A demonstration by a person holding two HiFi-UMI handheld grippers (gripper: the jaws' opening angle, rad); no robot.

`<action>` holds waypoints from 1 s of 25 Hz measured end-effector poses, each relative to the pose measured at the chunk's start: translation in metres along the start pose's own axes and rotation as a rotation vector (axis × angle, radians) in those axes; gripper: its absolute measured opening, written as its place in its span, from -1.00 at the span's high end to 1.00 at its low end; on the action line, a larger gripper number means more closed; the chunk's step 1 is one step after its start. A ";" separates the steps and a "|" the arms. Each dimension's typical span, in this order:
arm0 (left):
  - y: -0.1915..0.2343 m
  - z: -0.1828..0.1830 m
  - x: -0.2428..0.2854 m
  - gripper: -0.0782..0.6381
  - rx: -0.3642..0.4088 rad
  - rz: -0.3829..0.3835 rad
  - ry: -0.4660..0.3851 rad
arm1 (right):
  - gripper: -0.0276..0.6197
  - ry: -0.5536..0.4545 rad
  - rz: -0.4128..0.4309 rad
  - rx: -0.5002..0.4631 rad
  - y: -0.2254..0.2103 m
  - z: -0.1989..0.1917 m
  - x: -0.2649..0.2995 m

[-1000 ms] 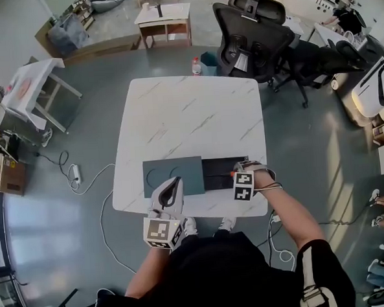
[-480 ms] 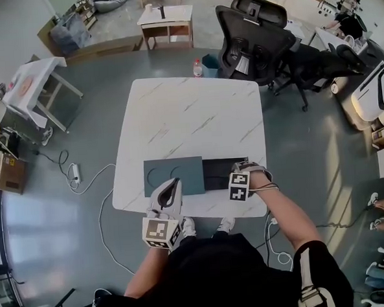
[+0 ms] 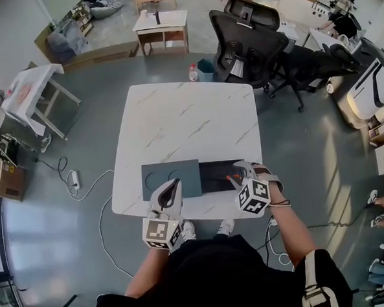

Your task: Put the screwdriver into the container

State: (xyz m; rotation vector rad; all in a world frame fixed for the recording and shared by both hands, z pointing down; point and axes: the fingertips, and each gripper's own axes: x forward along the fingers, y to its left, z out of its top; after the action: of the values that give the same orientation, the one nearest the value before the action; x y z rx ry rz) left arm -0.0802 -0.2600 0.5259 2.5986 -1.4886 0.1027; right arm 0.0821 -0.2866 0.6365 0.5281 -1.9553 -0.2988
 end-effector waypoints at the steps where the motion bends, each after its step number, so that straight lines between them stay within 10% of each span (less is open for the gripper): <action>1: -0.002 0.003 0.001 0.76 -0.001 -0.004 -0.006 | 0.49 -0.036 -0.055 0.023 -0.007 0.009 -0.014; 7: -0.012 0.034 0.006 0.76 0.037 -0.034 -0.069 | 0.63 -0.201 -0.348 0.217 -0.042 0.041 -0.080; 15: -0.034 0.057 0.013 0.76 0.087 -0.086 -0.115 | 0.89 -0.575 -0.502 0.780 -0.071 0.045 -0.138; 25: -0.043 0.063 0.013 0.76 0.081 -0.102 -0.122 | 0.89 -0.705 -0.496 0.862 -0.069 0.051 -0.163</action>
State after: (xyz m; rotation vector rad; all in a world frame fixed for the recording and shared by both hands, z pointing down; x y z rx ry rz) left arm -0.0375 -0.2597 0.4612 2.7860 -1.4131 -0.0076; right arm 0.1110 -0.2679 0.4557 1.6565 -2.5765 0.1040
